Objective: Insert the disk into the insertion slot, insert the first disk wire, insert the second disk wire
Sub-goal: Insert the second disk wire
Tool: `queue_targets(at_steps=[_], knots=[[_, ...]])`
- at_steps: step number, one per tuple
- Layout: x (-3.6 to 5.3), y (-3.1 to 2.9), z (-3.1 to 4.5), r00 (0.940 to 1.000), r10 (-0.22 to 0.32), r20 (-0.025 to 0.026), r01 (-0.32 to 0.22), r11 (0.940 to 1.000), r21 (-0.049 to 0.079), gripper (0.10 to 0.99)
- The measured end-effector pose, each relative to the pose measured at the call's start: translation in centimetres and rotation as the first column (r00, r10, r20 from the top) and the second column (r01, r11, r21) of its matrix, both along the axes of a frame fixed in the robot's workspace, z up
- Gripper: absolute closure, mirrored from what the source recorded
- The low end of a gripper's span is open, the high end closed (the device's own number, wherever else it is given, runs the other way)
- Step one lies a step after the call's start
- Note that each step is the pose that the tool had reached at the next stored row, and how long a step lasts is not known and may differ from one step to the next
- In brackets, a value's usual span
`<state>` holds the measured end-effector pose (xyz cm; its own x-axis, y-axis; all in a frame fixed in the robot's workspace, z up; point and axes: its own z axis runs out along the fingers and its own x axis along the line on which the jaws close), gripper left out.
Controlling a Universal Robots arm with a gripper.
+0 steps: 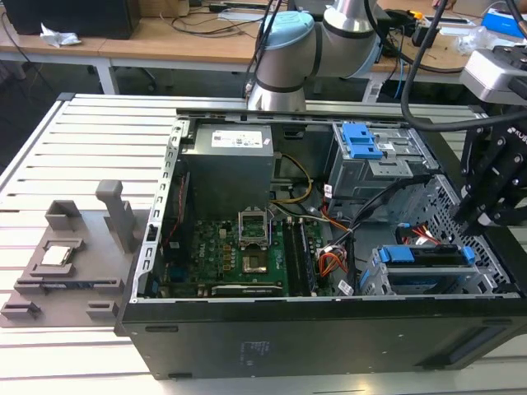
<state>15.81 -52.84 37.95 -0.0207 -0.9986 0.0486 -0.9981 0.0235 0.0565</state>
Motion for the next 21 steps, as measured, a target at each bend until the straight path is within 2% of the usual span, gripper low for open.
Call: queue_targets(at_steps=[1,3,5,10,13,16,21], knots=[[0.0,0.0,0.0,1.0,0.0,0.0,0.0,1.0,0.0,0.784],[-0.31,0.22,0.0,1.0,0.0,0.0,0.0,1.0,0.0,0.784],[-1.67,0.35,-0.01,1.0,0.0,0.0,0.0,1.0,0.0,0.784],[-3.35,0.35,-0.05,1.0,0.0,0.0,0.0,1.0,0.0,0.784],[-3.99,0.35,-0.23,1.0,0.0,0.0,0.0,1.0,0.0,0.784],[-4.07,0.56,-0.54,1.0,0.0,0.0001,0.0,1.0,0.0,0.784],[-4.69,2.2,-1.59,1.0,0.0,0.0,0.0,0.9999,-0.013,0.784]])
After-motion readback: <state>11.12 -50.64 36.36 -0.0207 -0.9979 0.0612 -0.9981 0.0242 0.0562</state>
